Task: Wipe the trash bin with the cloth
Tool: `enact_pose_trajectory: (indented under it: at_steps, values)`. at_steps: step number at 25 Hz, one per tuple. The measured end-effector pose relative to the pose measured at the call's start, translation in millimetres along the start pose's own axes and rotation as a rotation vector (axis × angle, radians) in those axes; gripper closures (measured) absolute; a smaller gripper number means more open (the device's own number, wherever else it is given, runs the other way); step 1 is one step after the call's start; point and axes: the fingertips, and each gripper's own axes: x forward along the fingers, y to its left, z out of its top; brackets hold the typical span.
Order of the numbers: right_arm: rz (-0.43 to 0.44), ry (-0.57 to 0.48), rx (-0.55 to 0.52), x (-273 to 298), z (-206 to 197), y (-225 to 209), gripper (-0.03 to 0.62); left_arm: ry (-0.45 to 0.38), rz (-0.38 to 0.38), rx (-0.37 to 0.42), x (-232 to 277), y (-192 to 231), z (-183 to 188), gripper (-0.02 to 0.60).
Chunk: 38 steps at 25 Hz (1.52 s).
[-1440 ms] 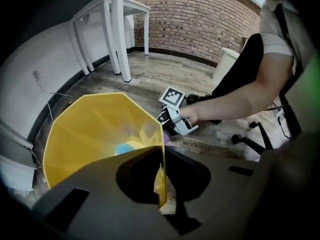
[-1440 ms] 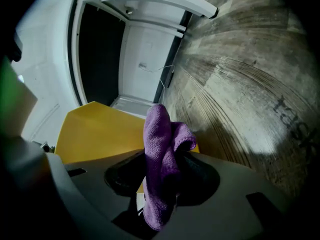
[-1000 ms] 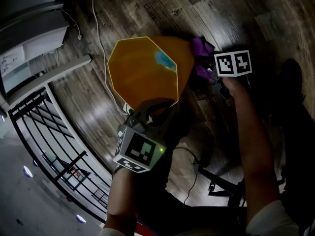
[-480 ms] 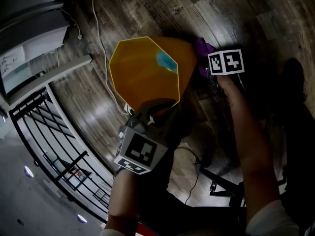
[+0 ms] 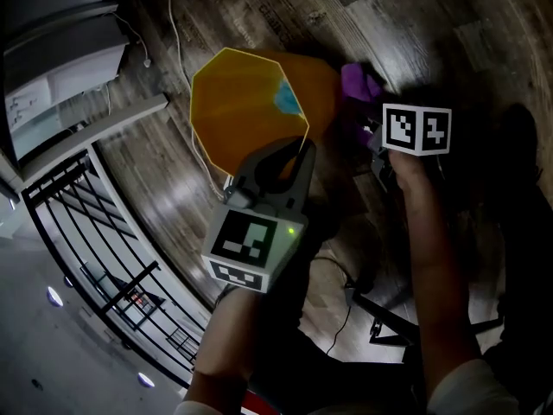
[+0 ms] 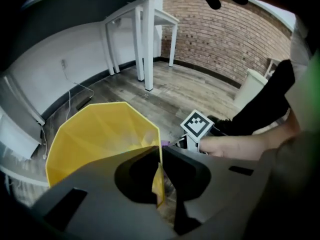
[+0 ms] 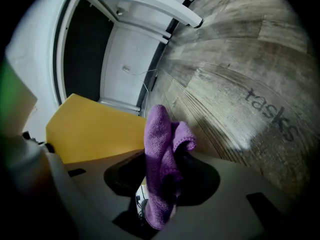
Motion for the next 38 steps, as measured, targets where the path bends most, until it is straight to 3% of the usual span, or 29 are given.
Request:
enact_pose_trajectory:
  at_steps: [1,3,6,8,11,15,21,23,25,30,38]
  values:
    - [0.020,-0.011,-0.003,-3,4,8,0.427,-0.022,-0.012,-0.015,0,-1,5,0.563]
    - [0.060,-0.030,-0.012,-9,12,24,0.427,-0.047,-0.054,-0.002,-3,-7,12,0.501]
    - [0.132,-0.071,-0.025,-23,27,48,0.427,-0.039,-0.087,0.138,-14,-20,16,0.394]
    - [0.193,-0.111,-0.054,-35,36,66,0.427,-0.011,-0.085,0.245,-21,-21,12,0.359]
    - [0.284,-0.166,-0.075,-55,39,88,0.427,0.072,-0.079,0.322,-24,-13,-13,0.336]
    - [0.457,-0.208,-0.061,-78,34,119,0.427,0.160,-0.032,0.358,-20,7,-46,0.334]
    - [0.730,-0.223,-0.093,-101,39,173,0.427,0.229,-0.010,0.314,-9,25,-72,0.337]
    - [0.744,-0.213,-0.115,-107,35,181,0.427,0.240,0.000,0.324,-9,17,-71,0.369]
    - [0.738,-0.204,-0.112,-101,31,182,0.427,0.241,0.011,0.346,-9,15,-68,0.453]
    - [0.717,-0.203,-0.062,-87,36,170,0.427,0.240,-0.025,0.418,-6,4,-62,0.558]
    - [0.515,-0.097,-0.135,-47,25,116,0.427,0.205,-0.053,0.403,-9,-1,-57,0.566]
